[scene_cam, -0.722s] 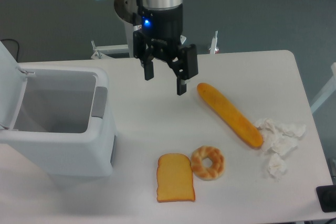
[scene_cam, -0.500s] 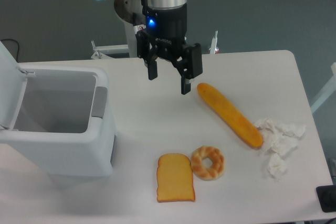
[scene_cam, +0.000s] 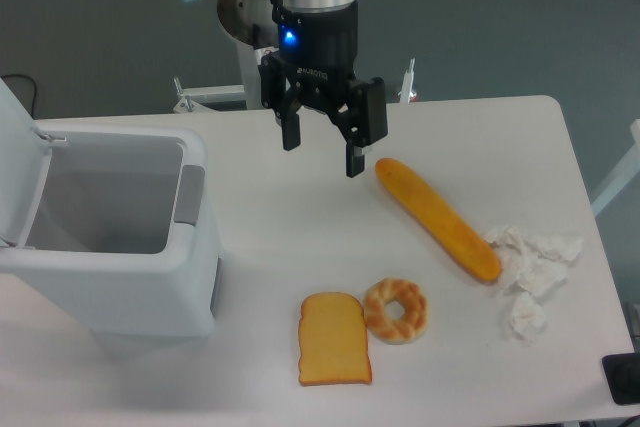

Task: Close the trash can
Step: 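Raise the open gripper up from above the table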

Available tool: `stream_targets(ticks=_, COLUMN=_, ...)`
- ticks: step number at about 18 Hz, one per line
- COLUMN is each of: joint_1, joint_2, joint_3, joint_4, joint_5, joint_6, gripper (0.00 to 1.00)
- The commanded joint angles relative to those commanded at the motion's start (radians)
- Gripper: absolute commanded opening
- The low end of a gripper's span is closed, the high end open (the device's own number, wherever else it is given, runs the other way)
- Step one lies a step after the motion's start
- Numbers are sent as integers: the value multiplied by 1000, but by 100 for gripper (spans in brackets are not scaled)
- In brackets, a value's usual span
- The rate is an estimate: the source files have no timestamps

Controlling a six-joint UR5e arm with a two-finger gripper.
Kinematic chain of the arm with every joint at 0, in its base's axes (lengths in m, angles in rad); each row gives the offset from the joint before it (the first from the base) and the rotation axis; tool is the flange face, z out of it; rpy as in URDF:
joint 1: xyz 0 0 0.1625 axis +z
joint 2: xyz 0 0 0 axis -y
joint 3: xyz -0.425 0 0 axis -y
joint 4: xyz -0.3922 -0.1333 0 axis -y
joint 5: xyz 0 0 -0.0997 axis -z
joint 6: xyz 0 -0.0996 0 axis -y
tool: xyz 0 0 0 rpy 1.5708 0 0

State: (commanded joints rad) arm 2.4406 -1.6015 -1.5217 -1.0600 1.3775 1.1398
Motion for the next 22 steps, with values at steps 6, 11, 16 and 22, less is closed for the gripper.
stream_targets(ticks=6, joint_1=-3, joint_2=-2, joint_3=-3, joint_4=2, joint_5=-29, joint_6=-29, gripper=100)
stream_targets(ticks=11, joint_1=-3, joint_2=5, joint_3=-11, joint_4=2, joint_5=-29, joint_6=-31, gripper=100)
stream_targets(ticks=16, joint_1=-3, joint_2=15, joint_3=-11, joint_4=0, joint_5=-29, joint_6=-93, gripper=100)
stream_targets(ticks=22, joint_1=-9, joint_2=29, joint_3=-9, joint_4=2, joint_5=-29, joint_6=-287, gripper=100)
